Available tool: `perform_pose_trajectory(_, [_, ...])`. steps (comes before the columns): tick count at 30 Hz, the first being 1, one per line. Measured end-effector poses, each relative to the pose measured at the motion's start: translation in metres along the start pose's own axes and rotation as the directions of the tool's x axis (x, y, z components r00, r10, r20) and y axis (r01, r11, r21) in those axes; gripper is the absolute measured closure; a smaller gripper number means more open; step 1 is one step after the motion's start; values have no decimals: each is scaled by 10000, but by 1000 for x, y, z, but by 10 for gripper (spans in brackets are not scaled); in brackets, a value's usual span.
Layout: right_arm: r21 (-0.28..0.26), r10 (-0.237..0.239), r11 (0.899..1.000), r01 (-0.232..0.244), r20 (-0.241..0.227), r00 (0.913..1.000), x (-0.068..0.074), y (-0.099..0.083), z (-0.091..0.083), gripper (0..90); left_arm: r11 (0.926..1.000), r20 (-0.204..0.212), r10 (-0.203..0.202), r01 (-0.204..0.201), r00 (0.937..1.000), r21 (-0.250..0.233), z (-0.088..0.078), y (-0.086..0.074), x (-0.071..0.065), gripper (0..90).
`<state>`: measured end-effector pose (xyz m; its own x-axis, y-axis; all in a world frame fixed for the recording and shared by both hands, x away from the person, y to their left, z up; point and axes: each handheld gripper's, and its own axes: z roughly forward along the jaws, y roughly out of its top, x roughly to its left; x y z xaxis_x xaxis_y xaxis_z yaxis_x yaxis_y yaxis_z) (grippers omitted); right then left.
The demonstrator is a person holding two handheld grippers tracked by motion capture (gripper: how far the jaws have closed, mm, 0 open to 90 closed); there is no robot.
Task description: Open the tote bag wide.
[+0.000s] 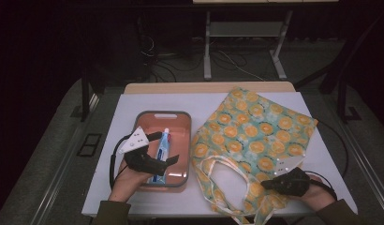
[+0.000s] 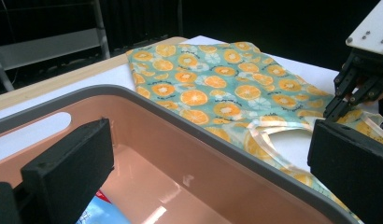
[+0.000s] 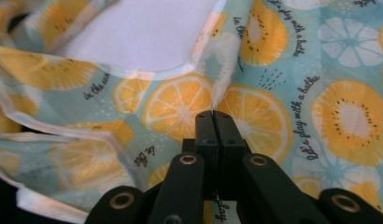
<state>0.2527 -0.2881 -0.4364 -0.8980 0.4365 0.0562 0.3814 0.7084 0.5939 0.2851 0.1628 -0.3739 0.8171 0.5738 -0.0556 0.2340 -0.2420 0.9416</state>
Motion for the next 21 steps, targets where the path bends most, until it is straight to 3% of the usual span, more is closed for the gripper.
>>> perform_pose_trajectory(3, [-721, 223, 9972, -220, 34, 9997, 0, 6, -7, 635, 10000, -11, -5, 5, 10000, -4, 0, 0, 0, 0])
perform_pose_trajectory(6, [-1553, 205, 9875, -256, -340, 9992, 6, 17, -12, 546, 10000, -18, -14, 14, 10000, 3, 1, 0, 0, 0])
perform_pose_trajectory(8, [-1767, -24, 9842, -71, -538, 9986, 15, 28, -9, 506, 10000, -14, -5, 5, 10000, 7, 1, 0, 0, 0])
perform_pose_trajectory(12, [-1780, -719, 9826, 523, -1055, 9918, 36, 49, 7, 492, 10000, -13, 4, -4, 10000, 9, 1, 0, 0, 0])
perform_pose_trajectory(15, [-1729, -1141, 9809, 888, -1423, 9832, 51, 62, 20, 487, 10000, -9, 3, -3, 10000, 6, 1, 0, 0, 0])
perform_pose_trajectory(16, [-1739, -1396, 9786, 1100, -1679, 9759, 61, 69, 27, 487, 10000, -10, 2, -2, 10000, 6, 0, 0, 0, 0])
perform_pose_trajectory(18, [-1753, -1455, 9779, 1140, -1785, 9731, 65, 72, 30, 486, 10000, -5, 10, -10, 10000, 4, 1, 0, 0, 0])
perform_pose_trajectory(20, [-1631, -1728, 9767, 1393, -2132, 9616, 78, 79, 42, 481, 10000, -11, 11, -11, 10000, 16, 1, 0, 0, 0])
perform_pose_trajectory(21, [-1631, -1728, 9767, 1393, -2132, 9616, 78, 79, 42, 481, 10000, -14, 7, -7, 10000, 13, 1, 0, 0, 0])
